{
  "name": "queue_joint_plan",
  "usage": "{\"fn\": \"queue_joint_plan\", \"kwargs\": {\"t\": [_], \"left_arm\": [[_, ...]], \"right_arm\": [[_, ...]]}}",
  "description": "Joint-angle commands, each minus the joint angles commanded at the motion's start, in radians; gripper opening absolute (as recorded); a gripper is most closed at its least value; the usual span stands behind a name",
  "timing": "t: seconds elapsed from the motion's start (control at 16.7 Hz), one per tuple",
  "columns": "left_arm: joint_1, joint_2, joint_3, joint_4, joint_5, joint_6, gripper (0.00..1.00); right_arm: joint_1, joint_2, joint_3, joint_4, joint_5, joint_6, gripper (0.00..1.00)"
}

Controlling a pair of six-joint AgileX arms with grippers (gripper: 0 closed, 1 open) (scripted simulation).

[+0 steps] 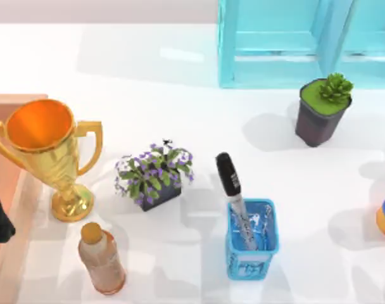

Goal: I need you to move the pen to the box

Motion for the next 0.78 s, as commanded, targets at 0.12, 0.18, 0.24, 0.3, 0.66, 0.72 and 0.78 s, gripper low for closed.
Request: {"fn": "queue_joint_plan", "kwargs": {"t": [0.12, 0.18, 0.24, 0.3, 0.66, 0.72, 0.78], "left_arm": [[-0.001, 0.001, 0.001, 0.001, 0.0, 0.0, 1.0], [-0.011, 0.013, 0.012, 0.006, 0.004, -0.003, 1.0], [-0.031, 0.034, 0.033, 0.015, 0.01, -0.006, 1.0], [-0.061, 0.066, 0.062, 0.026, 0.019, -0.011, 1.0], [-0.401, 0.471, 0.282, 0.105, 0.092, -0.075, 1.0], [-0.458, 0.558, 0.309, 0.118, 0.102, -0.098, 1.0], [-0.509, 0.641, 0.33, 0.13, 0.11, -0.124, 1.0]], "right_arm": [[0.0, 0.0, 0.0, 0.0, 0.0, 0.0, 1.0], [0.0, 0.0, 0.0, 0.0, 0.0, 0.0, 1.0], [0.0, 0.0, 0.0, 0.0, 0.0, 0.0, 1.0], [0.0, 0.0, 0.0, 0.0, 0.0, 0.0, 1.0], [0.0, 0.0, 0.0, 0.0, 0.0, 0.0, 1.0], [0.0, 0.0, 0.0, 0.0, 0.0, 0.0, 1.0], [0.0, 0.0, 0.0, 0.0, 0.0, 0.0, 1.0]]}}
